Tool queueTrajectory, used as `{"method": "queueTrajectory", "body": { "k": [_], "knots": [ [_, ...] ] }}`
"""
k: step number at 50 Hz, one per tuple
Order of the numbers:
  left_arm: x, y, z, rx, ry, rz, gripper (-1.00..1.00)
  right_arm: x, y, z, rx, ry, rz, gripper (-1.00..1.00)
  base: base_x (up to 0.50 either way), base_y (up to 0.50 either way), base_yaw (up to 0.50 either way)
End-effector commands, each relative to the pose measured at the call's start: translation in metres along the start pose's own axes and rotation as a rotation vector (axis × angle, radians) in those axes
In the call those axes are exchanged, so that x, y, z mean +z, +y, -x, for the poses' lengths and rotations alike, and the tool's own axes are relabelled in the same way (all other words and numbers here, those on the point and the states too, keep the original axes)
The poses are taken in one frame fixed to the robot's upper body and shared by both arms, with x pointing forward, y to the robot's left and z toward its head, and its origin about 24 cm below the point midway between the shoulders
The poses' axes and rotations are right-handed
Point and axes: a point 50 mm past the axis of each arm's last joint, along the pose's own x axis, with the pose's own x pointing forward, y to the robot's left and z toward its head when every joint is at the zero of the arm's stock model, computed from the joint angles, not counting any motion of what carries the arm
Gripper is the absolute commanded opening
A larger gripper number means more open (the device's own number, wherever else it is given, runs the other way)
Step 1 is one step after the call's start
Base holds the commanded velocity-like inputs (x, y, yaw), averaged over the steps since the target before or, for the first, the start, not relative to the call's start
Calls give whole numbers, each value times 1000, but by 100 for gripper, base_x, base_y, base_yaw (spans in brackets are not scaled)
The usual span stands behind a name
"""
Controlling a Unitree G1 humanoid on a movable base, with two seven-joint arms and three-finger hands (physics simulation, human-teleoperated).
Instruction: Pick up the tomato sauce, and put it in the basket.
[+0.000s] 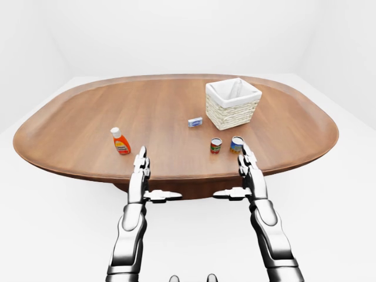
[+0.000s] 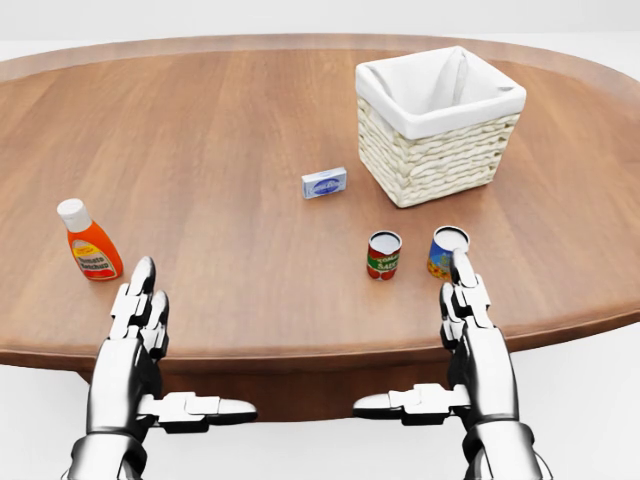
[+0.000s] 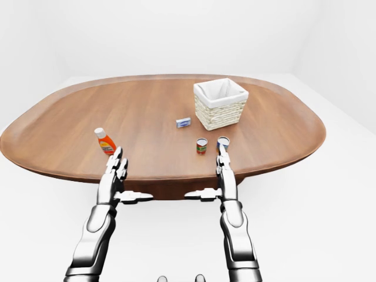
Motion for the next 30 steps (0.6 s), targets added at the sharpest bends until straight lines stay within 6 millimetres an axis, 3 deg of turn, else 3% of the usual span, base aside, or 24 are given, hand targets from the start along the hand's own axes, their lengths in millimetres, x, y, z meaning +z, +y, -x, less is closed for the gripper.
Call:
{"method": "queueTrajectory", "body": {
  "k": [1,17,25,30],
  "knots": [
    [-1,7,1,-2,1,2,100,2,-7,1,-1,-2,5,100,0,0,0],
    [5,12,-1,10,-8,9,100,11,-14,5,-23,-26,7,100,0,0,0],
    [35,55,-8,173,-90,89,100,42,-50,19,-160,-130,-5,100,0,0,0],
    [54,79,-2,301,-177,146,100,60,-81,35,-309,-206,13,100,0,0,0]
  ]
}}
